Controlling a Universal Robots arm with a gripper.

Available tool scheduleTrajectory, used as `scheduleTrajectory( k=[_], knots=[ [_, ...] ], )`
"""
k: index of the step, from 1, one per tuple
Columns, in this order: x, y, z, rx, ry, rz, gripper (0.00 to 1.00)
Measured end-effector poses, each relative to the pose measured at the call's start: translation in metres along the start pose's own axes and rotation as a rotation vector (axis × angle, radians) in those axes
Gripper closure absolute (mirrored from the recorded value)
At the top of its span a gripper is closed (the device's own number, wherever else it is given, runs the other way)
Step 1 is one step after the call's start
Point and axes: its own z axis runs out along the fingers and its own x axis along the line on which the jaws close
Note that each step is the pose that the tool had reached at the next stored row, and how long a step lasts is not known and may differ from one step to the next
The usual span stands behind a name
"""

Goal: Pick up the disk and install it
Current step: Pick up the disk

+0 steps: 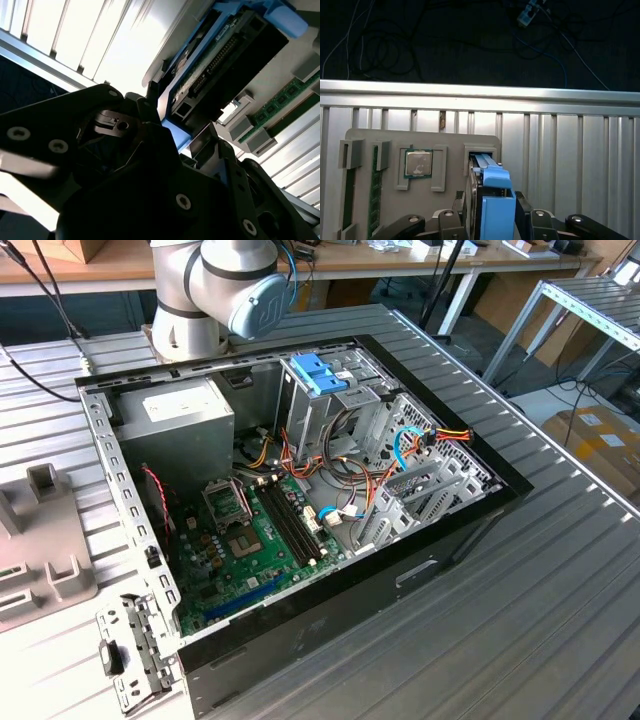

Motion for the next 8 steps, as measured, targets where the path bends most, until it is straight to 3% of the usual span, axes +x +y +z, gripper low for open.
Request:
scheduleTrajectory(
  k=[1,3,8],
  knots=[
    [0.0,0.0,0.0,0.0,0.0,0.0,0.5],
    [0.0,-0.0001,0.0,0.0,0.0,0.0,0.63],
    [0.0,-0.0002,0.0,0.0,0.0,0.0,0.63]
  ],
)
